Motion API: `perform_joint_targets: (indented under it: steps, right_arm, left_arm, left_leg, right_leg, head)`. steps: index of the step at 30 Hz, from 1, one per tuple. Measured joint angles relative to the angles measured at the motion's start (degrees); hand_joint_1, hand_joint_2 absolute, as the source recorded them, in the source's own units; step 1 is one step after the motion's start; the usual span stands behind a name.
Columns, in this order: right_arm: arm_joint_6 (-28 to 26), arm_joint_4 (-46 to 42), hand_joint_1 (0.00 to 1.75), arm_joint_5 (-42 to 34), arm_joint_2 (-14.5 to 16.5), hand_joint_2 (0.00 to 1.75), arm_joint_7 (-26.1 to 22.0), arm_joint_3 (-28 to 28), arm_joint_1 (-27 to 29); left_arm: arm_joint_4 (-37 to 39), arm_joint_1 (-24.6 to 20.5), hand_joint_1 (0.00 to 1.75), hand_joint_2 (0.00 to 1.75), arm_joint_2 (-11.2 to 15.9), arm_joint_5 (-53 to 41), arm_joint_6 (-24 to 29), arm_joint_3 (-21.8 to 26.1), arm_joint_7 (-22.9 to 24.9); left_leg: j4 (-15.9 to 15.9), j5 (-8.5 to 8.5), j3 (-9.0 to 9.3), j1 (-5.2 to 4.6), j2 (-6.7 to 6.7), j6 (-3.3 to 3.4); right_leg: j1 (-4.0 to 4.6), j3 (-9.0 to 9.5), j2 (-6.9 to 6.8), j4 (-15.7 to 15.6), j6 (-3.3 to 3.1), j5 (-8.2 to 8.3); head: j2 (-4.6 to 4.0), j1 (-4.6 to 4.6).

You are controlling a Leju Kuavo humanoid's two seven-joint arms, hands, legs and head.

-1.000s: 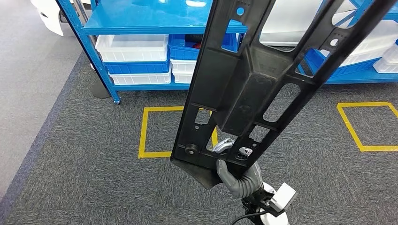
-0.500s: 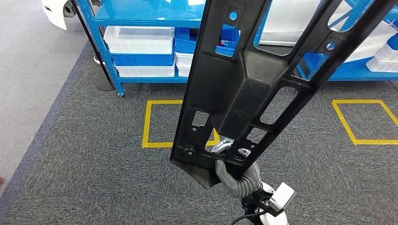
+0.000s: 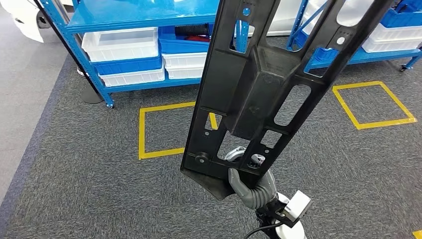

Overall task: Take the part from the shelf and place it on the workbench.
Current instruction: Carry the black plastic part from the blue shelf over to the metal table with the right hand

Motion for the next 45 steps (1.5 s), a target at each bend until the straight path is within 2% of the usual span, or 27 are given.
perform_joint_targets:
  steps: [2,3,4,6,7,8,10,11,13,15,17,18,20,22,24,26,27,29,31,32,33,35,37,39,41,43,45]
  right_arm:
    - [0.01,0.0,1.75,0.05,0.09,1.75,0.3,0.0,-0.05]
    - [0.01,0.0,1.75,0.08,0.11,1.75,0.39,0.0,-0.04]
    - [0.01,-0.01,1.75,0.11,0.13,1.75,0.44,0.0,-0.04]
    - [0.0,-0.07,1.75,0.14,0.14,1.75,0.47,0.0,-0.04]
    - [-0.01,-0.15,1.75,0.14,0.16,1.75,0.5,0.0,-0.01]
    - [-0.02,-0.27,1.75,0.15,0.17,1.75,0.52,-0.01,0.06]
    - [-0.04,-0.56,1.75,0.19,0.19,1.75,0.57,-0.03,0.34]
    - [-0.05,-0.73,1.75,0.2,0.19,1.75,0.58,-0.06,0.5]
    - [-0.05,-0.98,1.75,0.2,0.17,1.75,0.61,-0.11,0.59]
    - [-0.04,-1.05,1.75,0.22,0.17,1.75,0.63,-0.13,0.62]
    - [-0.14,-1.05,1.75,0.35,0.16,1.75,0.73,-0.16,0.75]
    - [-0.24,-1.05,1.75,0.51,0.15,1.75,0.86,-0.26,0.8]
    - [-0.5,-1.16,1.75,1.01,0.15,1.75,1.24,-0.62,0.8]
    - [-0.77,-1.37,1.75,1.42,0.11,1.75,1.51,-1.17,0.71]
    - [-0.96,-1.51,1.75,1.55,-0.02,1.75,1.56,-1.86,0.63]
    - [-1.01,-1.61,1.75,1.62,-0.24,1.75,1.55,-2.73,0.59]
    - [-1.0,-1.71,1.75,1.72,-0.34,1.75,1.55,-3.14,0.52]
    - [-1.07,-1.93,1.75,2.16,-0.48,1.75,1.51,-3.75,0.35]
    - [-1.37,-2.11,1.75,2.86,-0.69,1.75,1.41,-4.45,0.42]
    - [-1.6,-2.28,1.75,3.24,-0.87,1.75,1.37,-4.9,0.59]
    - [-1.82,-2.53,1.75,3.6,-1.1,1.75,1.33,-5.39,0.78]
    - [-2.02,-3.14,1.75,4.09,-1.62,1.75,1.3,-6.29,1.01]
    - [-1.96,-3.55,1.75,4.31,-2.18,1.75,1.23,-7.07,0.91]
    - [-1.88,-3.79,1.75,4.37,-2.75,1.75,1.06,-7.8,0.77]
    - [-1.72,-4.19,1.75,4.33,-3.54,1.75,0.68,-8.53,1.01]
    - [-1.45,-4.82,1.75,4.18,-4.46,1.75,0.22,-9.12,1.35]
    - [-1.18,-5.46,1.75,3.99,-5.11,1.75,-0.15,-9.45,1.55]
  left_arm:
    - [0.0,-0.07,0.0,1.75,0.01,-0.02,0.0,0.02,-0.17]
    - [0.0,-0.12,0.0,1.75,0.01,-0.07,0.0,0.02,-0.16]
    - [0.0,-0.1,0.0,1.75,0.02,-0.16,0.0,0.02,-0.14]
    - [0.0,0.04,0.0,1.75,0.05,-0.3,-0.01,0.02,-0.04]
    - [0.0,0.1,0.0,1.75,0.07,-0.36,-0.02,0.02,0.02]
    - [0.0,0.14,0.0,1.75,0.07,-0.37,-0.03,0.01,0.08]
    - [0.0,0.17,0.0,1.75,0.01,-0.35,-0.06,0.0,0.17]
    - [0.0,0.15,0.0,1.75,-0.05,-0.37,-0.07,-0.01,0.2]
    - [0.0,0.07,0.0,1.75,-0.17,-0.42,-0.09,-0.02,0.24]
    - [0.0,0.23,0.0,1.75,-0.15,-0.44,-0.13,-0.02,0.27]
    - [0.0,0.42,0.0,1.75,-0.13,-0.41,-0.16,-0.01,0.28]
    - [0.0,0.45,0.0,1.75,-0.14,-0.38,-0.16,0.0,0.28]
    - [0.0,0.41,0.0,1.75,-0.16,-0.31,-0.19,0.0,0.28]
    - [0.0,0.37,0.0,1.75,-0.14,-0.19,-0.19,0.0,0.29]
    - [0.0,0.35,0.0,1.75,-0.11,-0.04,-0.16,0.0,0.31]
    - [0.0,0.29,0.0,1.75,-0.12,0.05,-0.11,0.0,0.32]
    - [0.0,0.26,0.0,1.75,-0.12,0.06,-0.1,0.0,0.33]
    - [0.0,0.29,0.0,1.75,-0.13,0.02,-0.11,0.01,0.29]
    - [0.0,0.22,0.0,1.75,-0.13,-0.13,-0.27,0.02,0.24]
    - [0.0,0.12,0.0,1.75,-0.13,-0.2,-0.4,0.02,0.25]
    - [0.0,0.03,0.0,1.75,-0.13,-0.27,-0.53,0.02,0.31]
    - [0.0,0.09,0.0,1.75,-0.11,-0.27,-0.66,0.02,0.43]
    - [0.0,0.34,0.0,1.75,0.04,-0.17,-0.66,0.02,0.41]
    - [0.0,0.47,0.0,1.75,0.16,-0.12,-0.67,0.02,0.28]
    - [0.0,0.39,0.0,1.75,0.08,-0.22,-0.69,0.01,0.16]
    - [0.0,0.37,0.0,1.75,-0.03,-0.36,-0.7,-0.02,0.14]
    - [0.0,0.49,0.0,1.75,-0.09,-0.43,-0.74,-0.02,0.26]
  left_leg:
    - [4.81,-1.33,-1.86,0.08,-0.24,-0.2]
    - [4.11,-0.33,-1.3,0.12,-0.29,-0.2]
    - [1.15,1.55,0.32,0.17,-0.58,-0.1]
    - [-6.74,4.73,4.24,0.37,-2.9,0.34]
    - [-9.39,5.45,5.42,0.41,-4.08,0.55]
    - [-10.65,5.53,5.86,0.4,-4.94,0.76]
    - [-11.02,5.77,5.74,0.44,-4.39,1.24]
    - [-11.33,6.11,5.75,0.59,-3.72,1.62]
    - [-11.91,6.79,5.7,0.96,-2.17,2.35]
    - [-11.98,7.01,5.42,0.89,-0.59,2.58]
    - [-11.93,7.05,5.19,0.86,1.04,2.48]
    - [-11.91,7.05,5.16,0.89,1.81,2.39]
    - [-11.74,6.87,5.26,0.97,3.11,2.01]
    - [-11.36,6.49,5.32,0.7,4.02,1.28]
    - [-11.21,6.27,5.41,0.37,4.83,0.52]
    - [-11.15,5.98,5.57,0.52,5.23,-0.17]
    - [-10.43,5.27,5.32,0.65,4.4,-0.46]
    - [-5.5,2.06,3.21,0.89,1.63,-0.72]
    - [2.29,-1.41,-0.29,0.84,0.06,-0.62]
    - [4.84,-1.95,-1.47,0.78,-0.14,-0.49]
    - [5.25,-1.25,-1.7,0.71,-0.23,-0.26]
    - [-0.12,2.84,0.55,0.46,-0.99,0.63]
    - [-7.19,5.9,3.47,0.29,-3.33,1.73]
    - [-10.23,6.22,4.62,0.08,-4.66,2.18]
    - [-11.36,6.6,5.01,0.1,-3.8,2.28]
    - [-12.49,7.27,5.49,0.47,-2.58,2.65]
    - [-12.98,7.47,5.71,0.57,-1.1,2.89]
  right_leg:
    - [0.06,-0.5,1.22,0.18,-0.01,0.32]
    - [0.06,-0.67,1.92,0.33,0.08,0.44]
    - [0.06,-0.8,2.64,0.51,0.17,0.53]
    - [0.08,-1.19,4.04,0.99,0.5,0.72]
    - [0.06,-1.52,4.66,1.2,0.8,0.89]
    - [0.0,-1.88,5.22,1.31,1.17,1.11]
    - [-0.1,-2.46,6.38,1.21,2.03,1.7]
    - [-0.05,-2.75,6.24,1.42,2.33,1.59]
    - [0.08,-4.33,4.14,4.44,2.84,-0.53]
    - [-0.16,-7.54,1.43,11.64,3.33,-4.56]
    - [-0.61,-9.75,0.51,17.22,3.88,-6.5]
    - [-0.86,-9.27,0.26,16.99,4.09,-5.91]
    - [-1.21,-5.1,-1.11,10.28,4.34,-2.64]
    - [-0.9,-1.21,-3.44,3.35,3.82,-0.74]
    - [-0.47,-0.53,-4.03,1.52,2.81,-0.79]
    - [-0.53,-0.8,-2.76,1.4,1.91,-0.57]
    - [-0.58,-0.85,-2.14,1.25,1.46,-0.41]
    - [-0.6,-0.94,-0.86,1.03,0.71,-0.1]
    - [-0.29,-1.07,0.45,1.06,0.33,0.02]
    - [-0.1,-1.08,1.17,1.1,0.24,0.03]
    - [0.1,-1.05,1.94,1.15,0.19,0.03]
    - [0.42,-0.89,3.64,1.23,0.16,0.03]
    - [0.55,-0.95,5.1,1.34,0.31,0.12]
    - [0.23,-1.45,6.18,1.32,0.86,0.46]
    - [-0.06,-1.8,6.79,1.11,1.6,0.85]
    - [0.11,-2.65,4.79,2.67,2.2,-0.3]
    - [-0.01,-5.69,1.83,8.82,2.81,-3.75]
  head:
    - [0.0,0.0]
    - [0.0,0.0]
    - [0.0,0.0]
    - [0.0,0.0]
    - [0.0,-0.01]
    - [0.0,-0.01]
    - [0.0,-0.01]
    - [0.0,0.0]
    - [0.0,0.01]
    - [0.0,0.01]
    - [0.0,0.01]
    - [0.0,0.02]
    - [0.0,0.02]
    - [0.0,0.02]
    - [0.0,0.01]
    - [0.0,0.0]
    - [0.0,0.0]
    - [0.0,-0.01]
    - [0.0,0.0]
    - [0.0,0.0]
    - [0.0,0.0]
    - [0.0,0.0]
    - [0.0,0.01]
    - [0.0,0.01]
    - [0.0,0.0]
    - [0.0,0.01]
    - [0.0,0.01]
